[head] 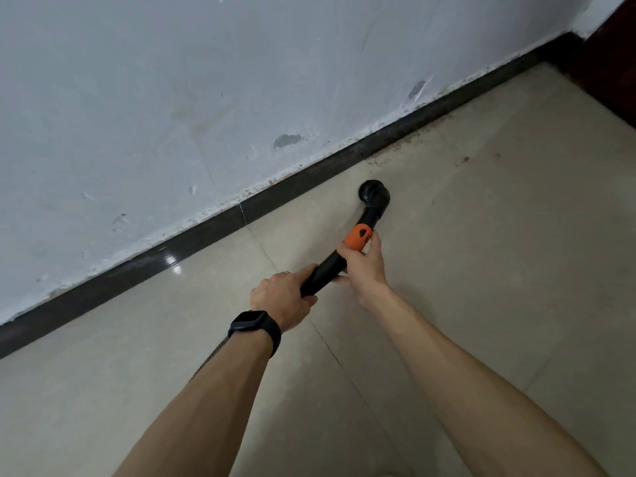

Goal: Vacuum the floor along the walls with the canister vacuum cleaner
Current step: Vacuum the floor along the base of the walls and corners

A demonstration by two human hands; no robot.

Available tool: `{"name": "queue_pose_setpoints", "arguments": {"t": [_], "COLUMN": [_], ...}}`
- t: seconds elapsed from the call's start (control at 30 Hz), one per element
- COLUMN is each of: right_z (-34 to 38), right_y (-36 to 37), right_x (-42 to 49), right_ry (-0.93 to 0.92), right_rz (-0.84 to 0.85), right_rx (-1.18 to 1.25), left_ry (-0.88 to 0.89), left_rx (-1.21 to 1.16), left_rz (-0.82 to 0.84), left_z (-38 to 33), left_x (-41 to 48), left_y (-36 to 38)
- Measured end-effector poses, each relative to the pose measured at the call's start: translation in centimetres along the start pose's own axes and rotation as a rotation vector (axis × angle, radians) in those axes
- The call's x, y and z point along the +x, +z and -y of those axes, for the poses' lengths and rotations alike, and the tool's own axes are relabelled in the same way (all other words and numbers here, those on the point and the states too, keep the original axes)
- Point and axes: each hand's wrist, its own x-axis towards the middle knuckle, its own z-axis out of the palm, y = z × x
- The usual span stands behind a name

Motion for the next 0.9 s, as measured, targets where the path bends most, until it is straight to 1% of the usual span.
{"name": "queue_pose_setpoints", "arguments": {"t": [0.3,0.57,0.67,0.9], "right_z": [2.8,4.0,3.0,-1.6], "right_y": [-0.7,-0.4,0.3,2.3], "right_x": [3.4,3.5,2.4,-2.2], "right_ry": [-0.012,0.0,0.012,0.017], "right_rz": [0.007,0.077,0.097,0.1], "right_rx": [-0.019,-0.036,-0.026,0.012], "left_ry": [-0.005,0.017,0.032,0.055], "left_rx": [0.018,0.03,0.036,0.054], "left_rz": [-0.06,-0.054,-0.047,0.032], "left_z": [-2.0,-0.9,0.2,4.9], "left_x": [3.2,3.4,2.2,-1.8], "left_y": [0.4,-0.2,-0.4,-0.9]}}
